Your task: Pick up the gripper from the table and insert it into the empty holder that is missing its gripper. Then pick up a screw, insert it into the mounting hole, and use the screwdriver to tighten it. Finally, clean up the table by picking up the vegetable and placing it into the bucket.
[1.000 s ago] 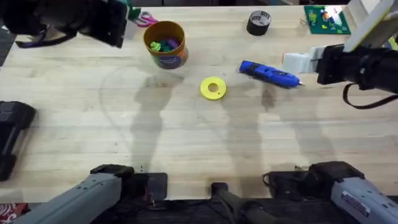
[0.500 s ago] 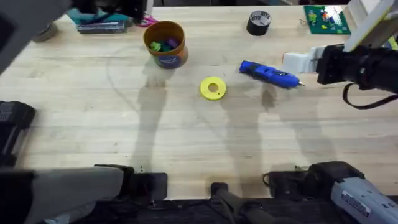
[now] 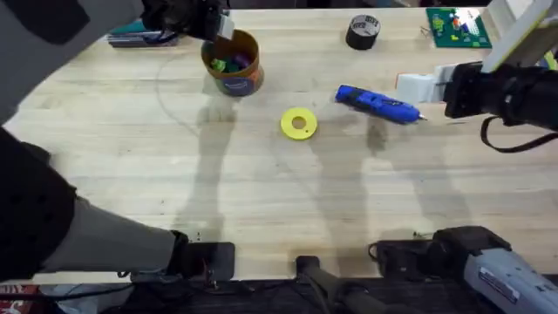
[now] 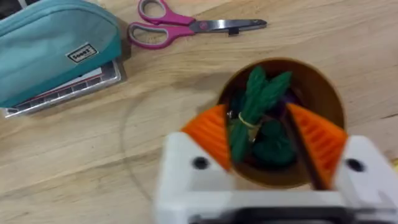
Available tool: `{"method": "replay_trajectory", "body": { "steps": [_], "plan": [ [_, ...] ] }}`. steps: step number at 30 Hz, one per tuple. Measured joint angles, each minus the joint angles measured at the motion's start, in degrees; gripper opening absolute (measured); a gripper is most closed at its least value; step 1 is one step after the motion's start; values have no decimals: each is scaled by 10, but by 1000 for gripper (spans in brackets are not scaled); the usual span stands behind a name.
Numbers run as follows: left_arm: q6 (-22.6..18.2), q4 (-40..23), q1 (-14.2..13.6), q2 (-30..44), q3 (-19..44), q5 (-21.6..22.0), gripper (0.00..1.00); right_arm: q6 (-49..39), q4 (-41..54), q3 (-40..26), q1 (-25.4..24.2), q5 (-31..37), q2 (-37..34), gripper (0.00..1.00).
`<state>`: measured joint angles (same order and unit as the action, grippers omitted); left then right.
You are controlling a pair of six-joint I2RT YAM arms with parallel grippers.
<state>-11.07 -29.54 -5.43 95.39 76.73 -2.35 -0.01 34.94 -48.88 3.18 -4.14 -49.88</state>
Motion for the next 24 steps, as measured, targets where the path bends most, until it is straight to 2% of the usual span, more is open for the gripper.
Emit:
{"method": "replay_trajectory", "body": {
  "steps": [3,4,8,12,17,24],
  "plan": [
    [0,0,0,0,0,0,898,0,0,0,0,0,0,996],
    [3,0,0,0,0,0,965,0,0,0,0,0,0,997],
    [4,-1,0,-7,0,0,985,0,2,0,0,0,0,996],
    [4,-22,0,-45,0,0,986,0,3,0,0,0,0,996],
    [4,-119,0,-148,1,0,986,0,4,0,0,0,0,997],
    [4,-324,0,-266,2,0,986,0,5,0,0,0,0,997]
  ]
}}
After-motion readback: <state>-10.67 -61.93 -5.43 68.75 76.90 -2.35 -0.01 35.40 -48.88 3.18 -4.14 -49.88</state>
